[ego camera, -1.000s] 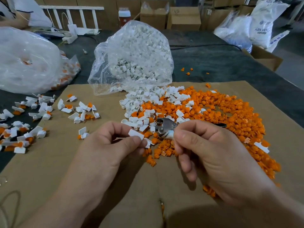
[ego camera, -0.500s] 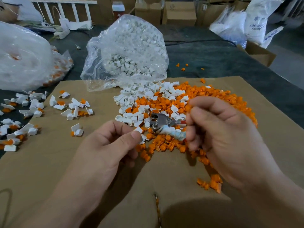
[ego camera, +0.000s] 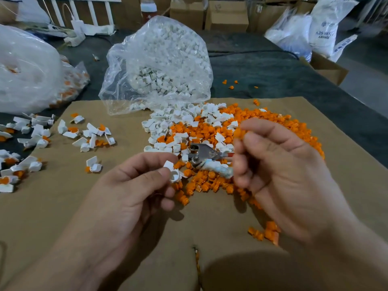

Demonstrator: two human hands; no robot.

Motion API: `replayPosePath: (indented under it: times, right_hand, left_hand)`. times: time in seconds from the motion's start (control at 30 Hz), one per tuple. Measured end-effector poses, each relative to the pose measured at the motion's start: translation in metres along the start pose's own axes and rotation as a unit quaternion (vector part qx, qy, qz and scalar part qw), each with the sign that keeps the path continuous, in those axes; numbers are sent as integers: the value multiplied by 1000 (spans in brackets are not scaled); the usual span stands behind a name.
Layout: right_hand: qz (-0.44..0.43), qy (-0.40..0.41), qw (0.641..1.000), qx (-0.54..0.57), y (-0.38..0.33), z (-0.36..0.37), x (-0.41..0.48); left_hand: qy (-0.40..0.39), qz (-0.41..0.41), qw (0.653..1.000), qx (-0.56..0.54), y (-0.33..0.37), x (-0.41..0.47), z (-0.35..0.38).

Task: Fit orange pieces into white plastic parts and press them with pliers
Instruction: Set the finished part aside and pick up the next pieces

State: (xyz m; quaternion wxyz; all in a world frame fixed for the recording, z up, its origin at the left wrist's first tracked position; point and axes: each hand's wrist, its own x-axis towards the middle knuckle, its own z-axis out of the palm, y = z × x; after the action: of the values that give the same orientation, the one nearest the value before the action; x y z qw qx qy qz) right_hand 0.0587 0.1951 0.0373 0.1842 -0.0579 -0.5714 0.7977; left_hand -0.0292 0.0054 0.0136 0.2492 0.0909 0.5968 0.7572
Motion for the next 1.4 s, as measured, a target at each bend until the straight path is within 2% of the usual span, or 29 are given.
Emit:
replayPosePath:
  times: [0.1, 0.2, 0.33, 0.53, 0.63, 0.73, 0.83, 1.07, 1.4]
  right_hand:
    - [53, 5, 987, 151, -9, -4, 4]
    - [107, -89, 960, 244, -10, 0, 1]
    - [117, -184, 927, 305, -11, 8, -3]
    - [115, -236, 897, 355, -13, 10, -4]
    - [118, -225, 912, 322, -11, 8, -4]
    - [125, -149, 967, 163, -2, 6, -3]
    - [150, -111, 980, 72, 5, 4, -2]
    - [182, -136, 971, 72, 2, 6, -2]
    - [205, -173, 952, 150, -1, 9, -4]
  left_hand:
    - [-5, 7, 1000, -19, 0, 0, 1]
    - [-21, -3, 999, -39, 2, -2, 4]
    - [-16, -8, 998, -53, 4, -4, 6]
    - [-22, 6, 999, -30, 3, -5, 9]
    - [-14, 5, 999, -29, 3, -5, 10]
    - [2, 8, 1000, -27, 3, -5, 12]
    - [20, 18, 1000, -5, 2, -5, 15]
    - [19, 33, 999, 12, 1, -8, 16]
    - [-11, 36, 999, 35, -2, -7, 12]
